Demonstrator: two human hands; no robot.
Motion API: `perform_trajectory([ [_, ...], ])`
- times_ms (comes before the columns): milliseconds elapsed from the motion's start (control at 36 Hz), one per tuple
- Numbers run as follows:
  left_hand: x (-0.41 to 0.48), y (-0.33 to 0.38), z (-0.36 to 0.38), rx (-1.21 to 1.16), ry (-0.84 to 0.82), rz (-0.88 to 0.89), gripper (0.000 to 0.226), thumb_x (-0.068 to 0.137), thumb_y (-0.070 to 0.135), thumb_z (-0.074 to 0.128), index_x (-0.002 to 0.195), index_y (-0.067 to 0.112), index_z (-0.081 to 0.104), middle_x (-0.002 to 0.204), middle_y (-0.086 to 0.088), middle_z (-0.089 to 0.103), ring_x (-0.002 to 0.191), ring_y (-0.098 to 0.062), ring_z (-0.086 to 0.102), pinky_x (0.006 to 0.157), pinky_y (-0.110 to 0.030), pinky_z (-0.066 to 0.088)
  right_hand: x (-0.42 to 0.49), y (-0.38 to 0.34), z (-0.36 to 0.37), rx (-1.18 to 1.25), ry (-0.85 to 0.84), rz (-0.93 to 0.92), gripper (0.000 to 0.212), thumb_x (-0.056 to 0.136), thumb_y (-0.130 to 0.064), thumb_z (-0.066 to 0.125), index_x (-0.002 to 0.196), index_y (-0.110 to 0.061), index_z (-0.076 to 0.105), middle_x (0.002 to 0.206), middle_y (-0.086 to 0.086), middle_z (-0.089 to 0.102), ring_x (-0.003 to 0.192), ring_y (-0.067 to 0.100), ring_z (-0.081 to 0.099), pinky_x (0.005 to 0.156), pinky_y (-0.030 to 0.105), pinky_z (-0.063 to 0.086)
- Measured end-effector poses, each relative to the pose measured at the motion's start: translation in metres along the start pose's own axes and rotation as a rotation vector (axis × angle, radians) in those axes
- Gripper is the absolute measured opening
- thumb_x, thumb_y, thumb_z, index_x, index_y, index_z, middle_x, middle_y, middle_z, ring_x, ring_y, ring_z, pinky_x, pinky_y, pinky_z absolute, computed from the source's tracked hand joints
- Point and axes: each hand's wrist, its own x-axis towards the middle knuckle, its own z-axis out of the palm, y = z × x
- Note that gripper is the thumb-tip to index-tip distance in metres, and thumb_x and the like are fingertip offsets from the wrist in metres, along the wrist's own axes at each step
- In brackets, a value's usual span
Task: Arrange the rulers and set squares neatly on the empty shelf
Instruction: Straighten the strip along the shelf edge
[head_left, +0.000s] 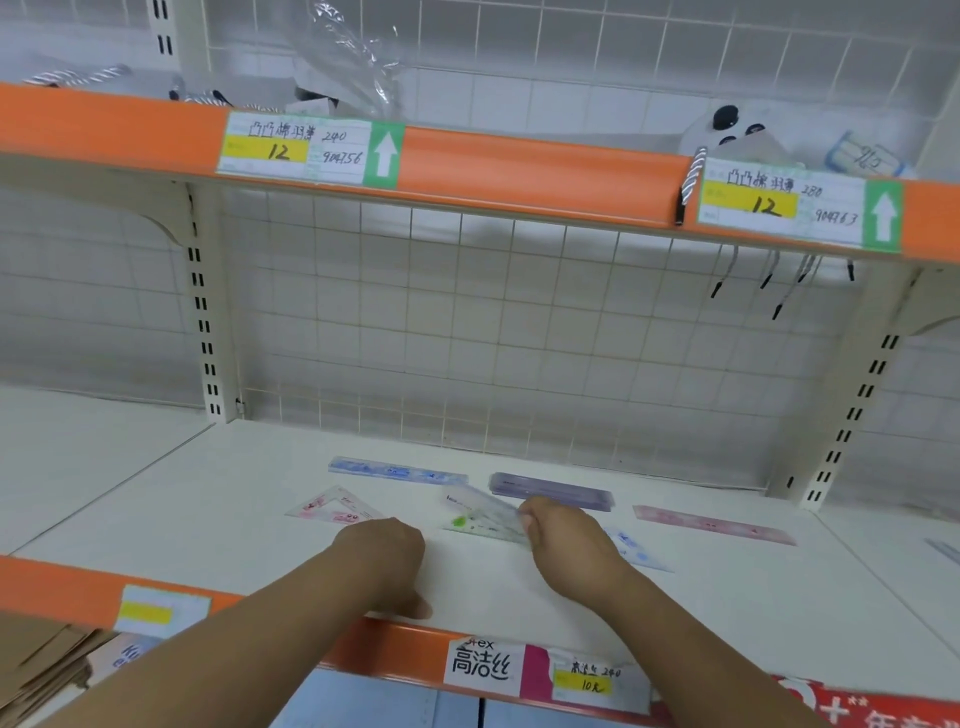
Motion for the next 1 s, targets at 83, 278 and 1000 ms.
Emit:
perform_trajectory([
  [83,0.001,0.0,0.0,0.017,-0.019,0.002,0.062,0.084,0.053,0.063,0.127,0.01,0.052,0.126,-0.006,0.058,0.114,-0.024,0.057,0.09,-0.035,0.047,0.004,0.005,-0.001,-0.03,0.008,0.034,0.029,0.102,-0.029,0.032,0.111,-0.011,0.053,0.109,0.008,0.065,0.097,0.026,0.06,0.068,0.029,0.036],
  [278,0.003,0.0,0.0,0.02,-0.021,0.001,0.061,0.083,0.053,0.064,0.126,0.011,0.053,0.123,-0.005,0.06,0.111,-0.023,0.058,0.087,-0.034,0.047,0.007,0.007,-0.008,-0.002,-0.05,0.065,0.05,0.096,-0.051,0.042,0.132,-0.017,0.047,0.13,0.001,0.057,0.116,0.02,0.054,0.088,0.028,0.044],
  [1000,0.015,0.019,-0.004,0.018,-0.012,0.006,0.059,0.085,0.058,0.058,0.122,0.012,0.055,0.121,-0.005,0.06,0.111,-0.024,0.058,0.083,-0.035,0.045,0.058,0.076,0.0,-0.093,0.015,0.157,0.028,0.102,-0.032,0.036,0.127,-0.027,0.048,0.127,-0.003,0.052,0.118,0.021,0.042,0.096,0.035,0.032],
])
